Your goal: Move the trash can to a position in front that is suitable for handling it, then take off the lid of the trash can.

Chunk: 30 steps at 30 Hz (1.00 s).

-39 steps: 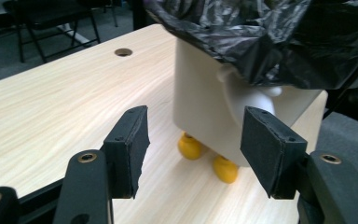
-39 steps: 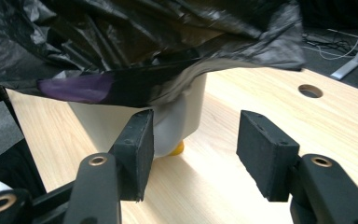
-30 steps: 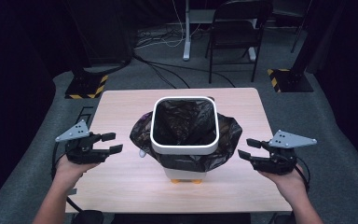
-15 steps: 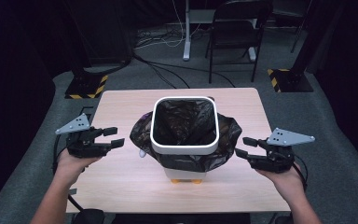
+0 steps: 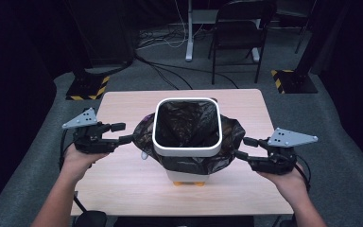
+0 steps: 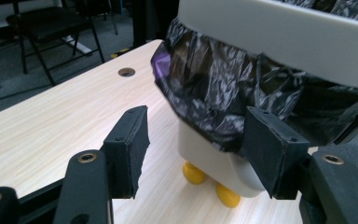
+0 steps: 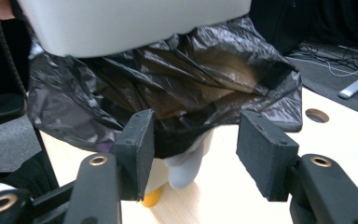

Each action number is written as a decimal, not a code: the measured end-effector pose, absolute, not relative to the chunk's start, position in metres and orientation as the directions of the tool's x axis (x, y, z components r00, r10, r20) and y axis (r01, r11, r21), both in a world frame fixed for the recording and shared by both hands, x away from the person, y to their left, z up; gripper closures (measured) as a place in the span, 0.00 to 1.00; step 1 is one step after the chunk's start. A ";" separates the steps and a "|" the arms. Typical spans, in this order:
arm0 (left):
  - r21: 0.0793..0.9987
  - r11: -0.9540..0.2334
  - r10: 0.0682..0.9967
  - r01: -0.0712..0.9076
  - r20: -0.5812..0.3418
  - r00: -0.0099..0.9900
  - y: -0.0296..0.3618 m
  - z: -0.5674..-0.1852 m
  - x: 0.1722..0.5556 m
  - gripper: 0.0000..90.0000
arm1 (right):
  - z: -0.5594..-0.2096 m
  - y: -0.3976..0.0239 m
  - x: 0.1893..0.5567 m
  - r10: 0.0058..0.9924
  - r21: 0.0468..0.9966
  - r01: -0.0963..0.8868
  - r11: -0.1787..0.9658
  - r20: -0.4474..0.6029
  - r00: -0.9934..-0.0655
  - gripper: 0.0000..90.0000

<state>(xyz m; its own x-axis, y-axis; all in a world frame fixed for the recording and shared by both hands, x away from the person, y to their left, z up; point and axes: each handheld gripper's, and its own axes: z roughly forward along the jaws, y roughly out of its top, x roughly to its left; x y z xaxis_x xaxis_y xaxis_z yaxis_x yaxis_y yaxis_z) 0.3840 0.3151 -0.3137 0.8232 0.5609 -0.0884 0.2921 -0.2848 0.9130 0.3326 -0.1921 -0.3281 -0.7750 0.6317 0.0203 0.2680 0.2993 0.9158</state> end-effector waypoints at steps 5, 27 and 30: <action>0.914 -0.287 0.557 0.287 -0.084 0.826 0.312 -0.309 0.385 0.45 | -0.324 -0.190 0.332 0.619 0.919 0.262 0.294 0.026 -0.785 0.50; 0.913 -0.301 0.523 0.275 -0.083 0.848 0.288 -0.285 0.396 0.45 | -0.297 -0.177 0.339 0.575 0.912 0.245 0.329 0.012 -0.818 0.44; 0.912 -0.300 0.512 0.279 -0.093 0.854 0.287 -0.285 0.399 0.45 | -0.295 -0.174 0.341 0.565 0.910 0.246 0.334 0.016 -0.825 0.45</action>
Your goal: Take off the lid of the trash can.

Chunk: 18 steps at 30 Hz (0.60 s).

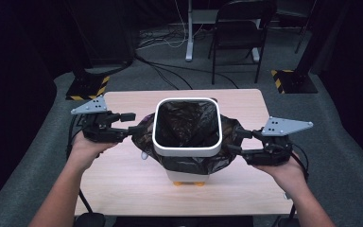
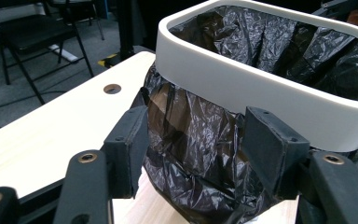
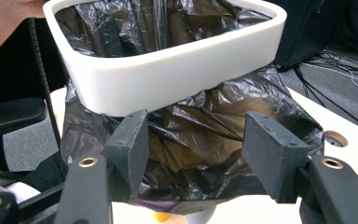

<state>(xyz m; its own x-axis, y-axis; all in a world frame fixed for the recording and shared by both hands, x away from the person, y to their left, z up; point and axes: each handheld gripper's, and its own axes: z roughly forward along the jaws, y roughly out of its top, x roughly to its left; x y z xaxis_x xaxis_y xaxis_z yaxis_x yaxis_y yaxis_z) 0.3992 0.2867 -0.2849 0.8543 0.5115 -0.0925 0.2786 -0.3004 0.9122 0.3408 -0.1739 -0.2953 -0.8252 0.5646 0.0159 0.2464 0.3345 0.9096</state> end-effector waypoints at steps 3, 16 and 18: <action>0.911 -0.302 0.502 0.281 -0.099 0.859 0.285 -0.285 0.401 0.49 | -0.293 -0.171 0.341 0.551 0.907 0.241 0.345 0.012 -0.835 0.46; 0.911 -0.298 0.486 0.284 -0.111 0.867 0.274 -0.270 0.414 0.57 | -0.278 -0.165 0.336 0.497 0.906 0.203 0.370 -0.008 -0.868 0.53; 0.910 -0.304 0.489 0.284 -0.107 0.866 0.271 -0.268 0.416 0.57 | -0.275 -0.164 0.336 0.487 0.909 0.193 0.370 -0.013 -0.873 0.54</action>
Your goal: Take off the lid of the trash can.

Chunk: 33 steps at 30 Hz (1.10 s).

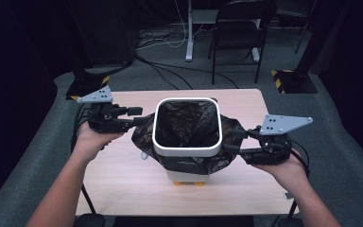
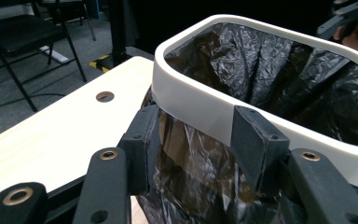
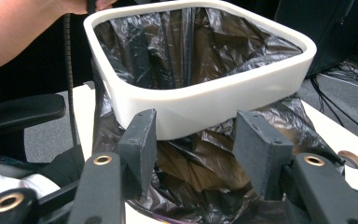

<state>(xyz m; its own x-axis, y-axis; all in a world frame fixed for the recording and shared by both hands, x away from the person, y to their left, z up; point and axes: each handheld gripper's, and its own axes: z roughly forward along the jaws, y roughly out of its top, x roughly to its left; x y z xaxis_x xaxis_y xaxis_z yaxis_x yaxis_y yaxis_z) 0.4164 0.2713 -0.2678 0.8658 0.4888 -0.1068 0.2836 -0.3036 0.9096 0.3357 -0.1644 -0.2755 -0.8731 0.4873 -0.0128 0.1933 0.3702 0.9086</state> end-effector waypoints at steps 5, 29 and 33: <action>0.910 -0.305 0.487 0.281 -0.104 0.867 0.267 -0.263 0.422 0.55 | -0.272 -0.161 0.337 0.457 0.912 0.180 0.369 -0.010 -0.889 0.54; 0.909 -0.335 0.463 0.249 -0.072 0.883 0.242 -0.254 0.445 0.55 | -0.260 -0.135 0.333 0.361 0.921 0.103 0.375 -0.043 -0.932 0.58; 0.907 -0.338 0.460 0.253 -0.076 0.885 0.235 -0.255 0.450 0.58 | -0.261 -0.129 0.335 0.339 0.919 0.098 0.381 -0.041 -0.940 0.59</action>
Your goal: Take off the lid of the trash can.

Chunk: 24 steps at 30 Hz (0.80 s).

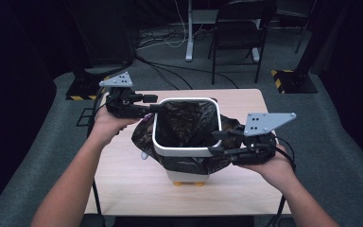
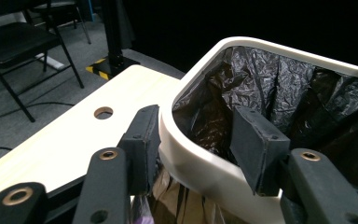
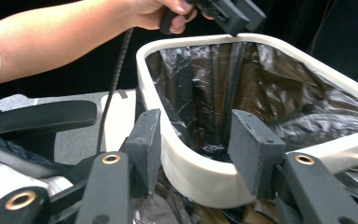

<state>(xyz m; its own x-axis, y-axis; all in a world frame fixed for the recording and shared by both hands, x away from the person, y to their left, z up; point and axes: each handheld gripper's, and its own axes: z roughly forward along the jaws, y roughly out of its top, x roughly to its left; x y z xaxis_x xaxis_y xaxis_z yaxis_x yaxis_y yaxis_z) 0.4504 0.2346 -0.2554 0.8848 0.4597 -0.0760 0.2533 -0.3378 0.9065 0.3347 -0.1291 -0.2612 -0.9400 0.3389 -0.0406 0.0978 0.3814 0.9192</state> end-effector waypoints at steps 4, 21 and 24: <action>0.901 -0.353 0.452 0.254 -0.074 0.889 0.227 -0.259 0.455 0.60 | -0.263 -0.124 0.336 0.321 0.917 0.096 0.387 -0.037 -0.946 0.60; 0.902 -0.350 0.442 0.252 -0.078 0.893 0.218 -0.267 0.467 0.65 | -0.274 -0.101 0.343 0.269 0.900 0.094 0.426 -0.027 -0.963 0.69; 0.903 -0.346 0.442 0.255 -0.082 0.893 0.216 -0.269 0.468 0.65 | -0.275 -0.098 0.343 0.263 0.898 0.088 0.430 -0.032 -0.964 0.70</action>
